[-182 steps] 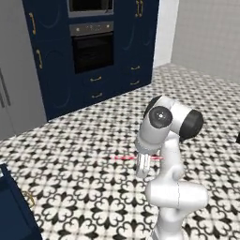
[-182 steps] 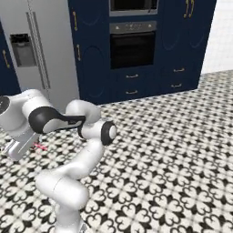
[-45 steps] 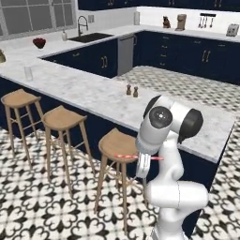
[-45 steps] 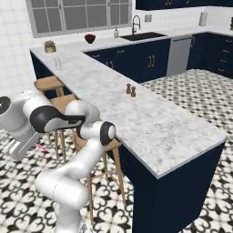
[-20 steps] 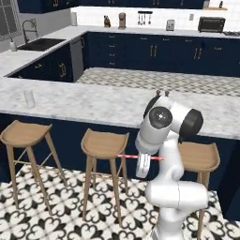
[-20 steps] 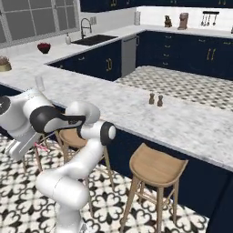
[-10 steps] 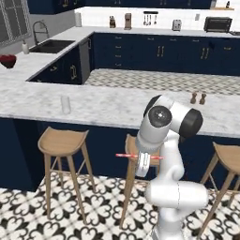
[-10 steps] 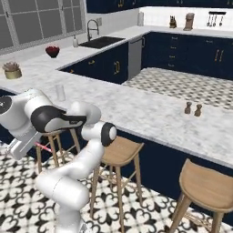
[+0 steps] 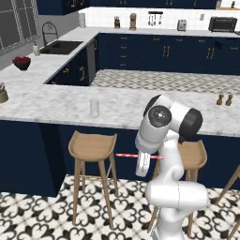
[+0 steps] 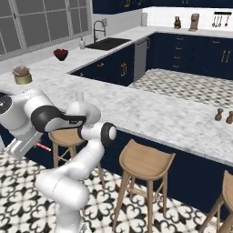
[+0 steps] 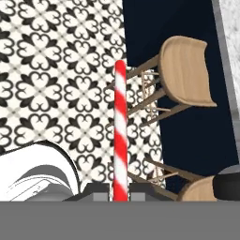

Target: Take a straw from the drawer in front and place it inside the glass cup on the dining counter.

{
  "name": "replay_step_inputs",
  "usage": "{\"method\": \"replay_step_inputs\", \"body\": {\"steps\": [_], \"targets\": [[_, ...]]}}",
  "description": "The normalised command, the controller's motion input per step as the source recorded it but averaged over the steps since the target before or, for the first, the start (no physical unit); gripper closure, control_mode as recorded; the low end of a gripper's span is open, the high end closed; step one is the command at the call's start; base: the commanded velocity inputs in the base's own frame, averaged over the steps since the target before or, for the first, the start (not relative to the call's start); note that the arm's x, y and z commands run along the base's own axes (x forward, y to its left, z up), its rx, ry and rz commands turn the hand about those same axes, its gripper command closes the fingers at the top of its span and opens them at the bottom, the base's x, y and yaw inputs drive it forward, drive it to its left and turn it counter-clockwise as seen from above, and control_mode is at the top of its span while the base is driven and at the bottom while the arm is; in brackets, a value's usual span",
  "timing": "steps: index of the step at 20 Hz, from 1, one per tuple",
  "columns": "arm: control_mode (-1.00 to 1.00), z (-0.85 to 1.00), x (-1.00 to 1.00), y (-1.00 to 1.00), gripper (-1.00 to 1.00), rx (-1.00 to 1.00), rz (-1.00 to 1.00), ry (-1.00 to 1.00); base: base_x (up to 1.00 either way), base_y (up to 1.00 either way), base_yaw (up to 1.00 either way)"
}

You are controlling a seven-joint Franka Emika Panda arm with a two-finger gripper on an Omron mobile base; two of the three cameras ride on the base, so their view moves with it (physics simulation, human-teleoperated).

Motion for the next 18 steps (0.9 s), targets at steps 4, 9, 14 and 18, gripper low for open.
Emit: {"method": "replay_step_inputs", "body": {"steps": [4,9,14,18], "targets": [[1.00,0.00,0.00,0.00,1.00,0.00,0.00,0.00,0.38,0.54,-0.10],[1.00,0.00,0.00,0.00,1.00,0.00,0.00,0.00,0.50,0.54,-0.11],[1.00,0.00,0.00,0.00,1.00,0.00,0.00,0.00,0.53,0.31,-0.12],[1.00,0.00,0.00,0.00,1.00,0.00,0.00,0.00,0.51,0.28,-0.11]]}}
